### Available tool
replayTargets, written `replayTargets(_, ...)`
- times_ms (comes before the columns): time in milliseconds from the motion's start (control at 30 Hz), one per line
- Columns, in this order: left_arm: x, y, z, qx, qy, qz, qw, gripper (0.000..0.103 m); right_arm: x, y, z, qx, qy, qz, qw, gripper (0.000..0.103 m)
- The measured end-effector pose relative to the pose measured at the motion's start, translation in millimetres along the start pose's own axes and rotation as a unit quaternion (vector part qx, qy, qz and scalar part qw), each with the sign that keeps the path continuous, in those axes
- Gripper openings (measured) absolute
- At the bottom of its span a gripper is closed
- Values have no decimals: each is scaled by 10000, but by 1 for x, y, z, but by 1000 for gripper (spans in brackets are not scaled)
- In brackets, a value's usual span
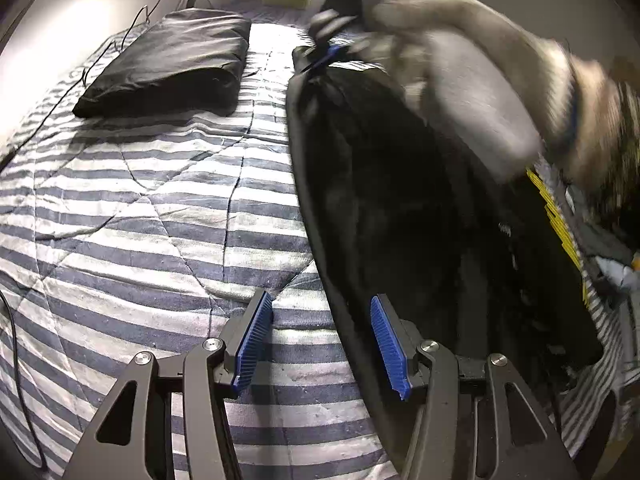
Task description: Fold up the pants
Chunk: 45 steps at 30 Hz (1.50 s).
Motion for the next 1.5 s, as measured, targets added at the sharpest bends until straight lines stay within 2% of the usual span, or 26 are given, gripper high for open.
replayTargets(33, -1, 0, 0, -18, 56, 45, 10000, 55, 9, 12, 1, 209, -192, -364, 9989, 2)
replayTargets(67, -2, 1, 0, -40, 95, 78, 9999, 55, 20, 22, 4, 310, -340, -486, 9978, 3)
replayTargets(133, -1, 1, 0, -56, 81, 72, 9999, 55, 52, 37, 15, 214, -452, 197, 9986, 7)
replayTargets(200, 2, 1, 0, -38, 12, 24, 10000, 56, 67, 52, 21, 214, -299, 934, 9950, 8)
replayTargets(233, 4, 1, 0, -26, -16, 9, 10000, 56, 66, 58, 20, 255, -205, 1049, 9939, 8)
replayTargets(267, 5, -1, -1, -30, -28, 19, 10000, 56, 61, 64, 17, 322, -105, 1097, 9934, 14)
replayTargets(367, 8, 0, -2, -18, -74, 32, 10000, 56, 33, 71, 6, 408, 342, 1143, 9920, 46)
replayTargets(467, 7, 0, 0, -9, -96, 53, 9999, 56, 17, 64, -1, 232, 728, 1577, 9845, 48)
replayTargets(567, 8, 2, 1, -22, -79, 162, 9998, 56, 32, 64, 2, 176, 498, 1679, 9844, 48)
replayTargets(733, 14, 6, 1, 19, -176, 244, 9995, 56, 79, 60, 23, -36, -503, 1486, 9876, 48)
replayTargets(833, 15, 6, 0, 25, -173, 221, 9996, 56, 86, 47, 29, -124, -877, 944, 9916, 46)
replayTargets(867, 14, 6, 0, 28, -157, 221, 9996, 56, 85, 43, 29, -138, -908, 848, 9922, 32)
replayTargets(900, 12, 6, 0, 31, -140, 214, 9997, 56, 80, 38, 28, -177, -858, 743, 9934, 6)
replayTargets(967, 8, 6, -1, 22, -73, 198, 9998, 56, 67, 35, 24, -172, -708, 744, 9946, 2)
replayTargets(1067, 5, 8, 0, -29, 50, 289, 9996, 56, 39, 38, 5, 129, -357, 688, 9969, 2)
replayTargets(1167, 4, 8, -2, -24, 65, 302, 9995, 56, 3, 21, -13, 115, -194, 210, 9995, 3)
replayTargets(1233, 4, 6, -2, -43, 71, 286, 9996, 56, -34, 2, -18, -209, 7, -650, 9977, 6)
replayTargets(1300, 3, 4, -2, -108, 116, 362, 9992, 56, -62, 4, -22, -293, 238, -1097, 9933, 19)
replayTargets(1333, 3, 3, -2, -127, 146, 390, 9991, 56, -69, 11, -24, -216, 383, -1100, 9930, 23)
replayTargets(1400, 2, 4, -2, -109, 168, 379, 9991, 56, -72, 38, -27, 44, 672, -1021, 9925, 41)
replayTargets(1500, 2, 6, -2, -70, 153, 341, 9993, 56, -49, 85, -21, 360, 584, -914, 9934, 42)
Point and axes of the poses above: each gripper's, at about its wrist camera, not at the fingertips, and y roughly against the way its jaws point, x to its right, z to its underside, the point moved 7 cm from there along -y, roughly the way its jaws point, and after that the axes turned 12 degrees about -z, right-handed, at the moved point
